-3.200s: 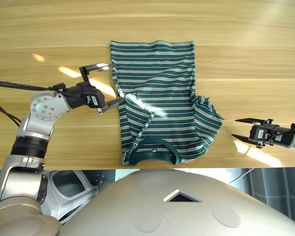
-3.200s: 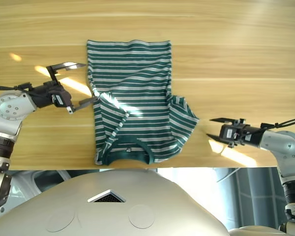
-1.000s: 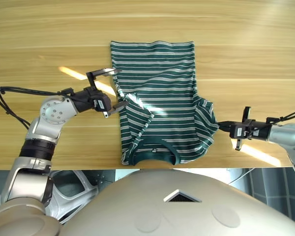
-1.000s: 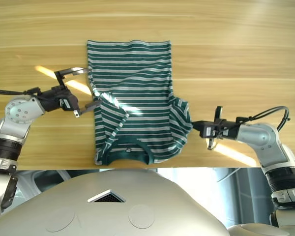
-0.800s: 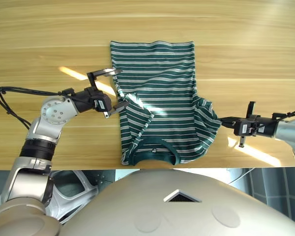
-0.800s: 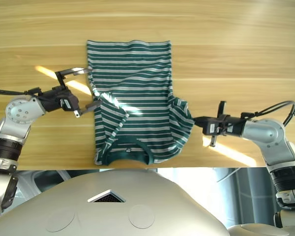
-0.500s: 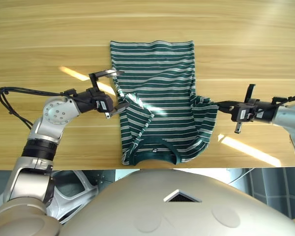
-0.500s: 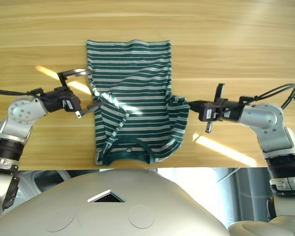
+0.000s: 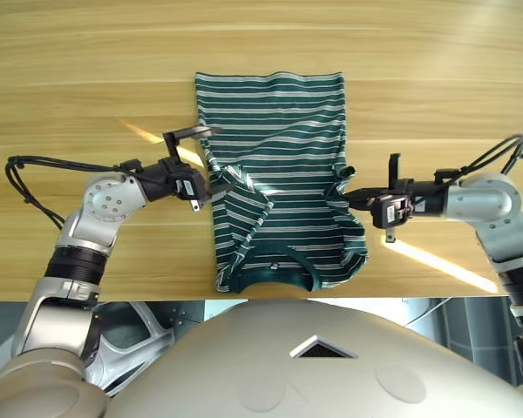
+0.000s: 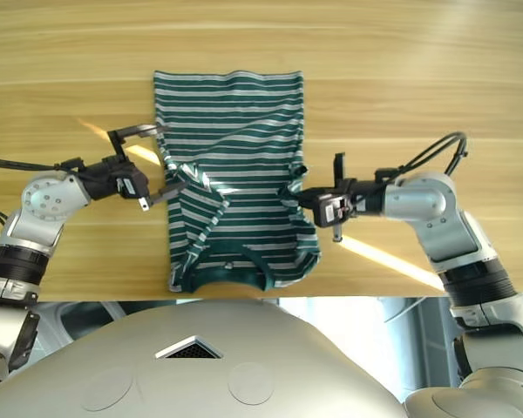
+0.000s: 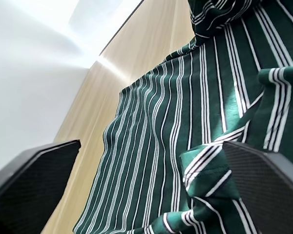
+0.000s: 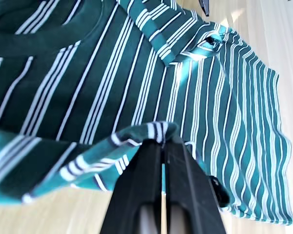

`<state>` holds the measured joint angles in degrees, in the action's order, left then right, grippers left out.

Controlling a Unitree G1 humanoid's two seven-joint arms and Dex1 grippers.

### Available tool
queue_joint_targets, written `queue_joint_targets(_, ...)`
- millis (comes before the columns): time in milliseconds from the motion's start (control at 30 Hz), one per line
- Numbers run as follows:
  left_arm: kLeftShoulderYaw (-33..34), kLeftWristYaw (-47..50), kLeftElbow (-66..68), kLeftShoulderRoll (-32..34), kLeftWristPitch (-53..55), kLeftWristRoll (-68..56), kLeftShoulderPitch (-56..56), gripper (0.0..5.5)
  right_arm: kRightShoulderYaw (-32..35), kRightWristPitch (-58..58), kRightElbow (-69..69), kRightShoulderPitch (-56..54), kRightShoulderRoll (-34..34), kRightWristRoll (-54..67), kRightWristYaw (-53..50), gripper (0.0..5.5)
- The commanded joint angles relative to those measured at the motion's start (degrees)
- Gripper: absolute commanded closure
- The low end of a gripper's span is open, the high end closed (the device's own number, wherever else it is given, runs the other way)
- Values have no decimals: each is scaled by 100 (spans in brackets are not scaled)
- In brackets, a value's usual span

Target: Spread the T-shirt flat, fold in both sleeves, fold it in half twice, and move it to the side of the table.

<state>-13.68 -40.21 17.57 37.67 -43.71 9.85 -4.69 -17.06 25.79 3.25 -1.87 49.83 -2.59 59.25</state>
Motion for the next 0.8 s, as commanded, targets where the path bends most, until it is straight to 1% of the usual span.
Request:
queue_joint_targets(33,-52,49,40,-33,33,74,-126,10,-174,-192,22,-359,-218,-235,29,548)
queue_joint_targets(233,-81,83,56,-62,34,85,-136,10,-397,-407,-109,-745,-498,-640,-51,548)
queue_joint_targets(400,-94,94,19,-64,49,79,-105,10,-620,-445,-100,-741,-595,-922,-18,548)
queue_joint_targets(733,-129,105,-37,-68,75,51,-63,10,-931,-544,249,-510,-453,-1082,289,548)
queue_joint_targets(800,-142,106,-18,-81,76,57,-75,10,-891,-607,259,-544,-500,-1074,249,513)
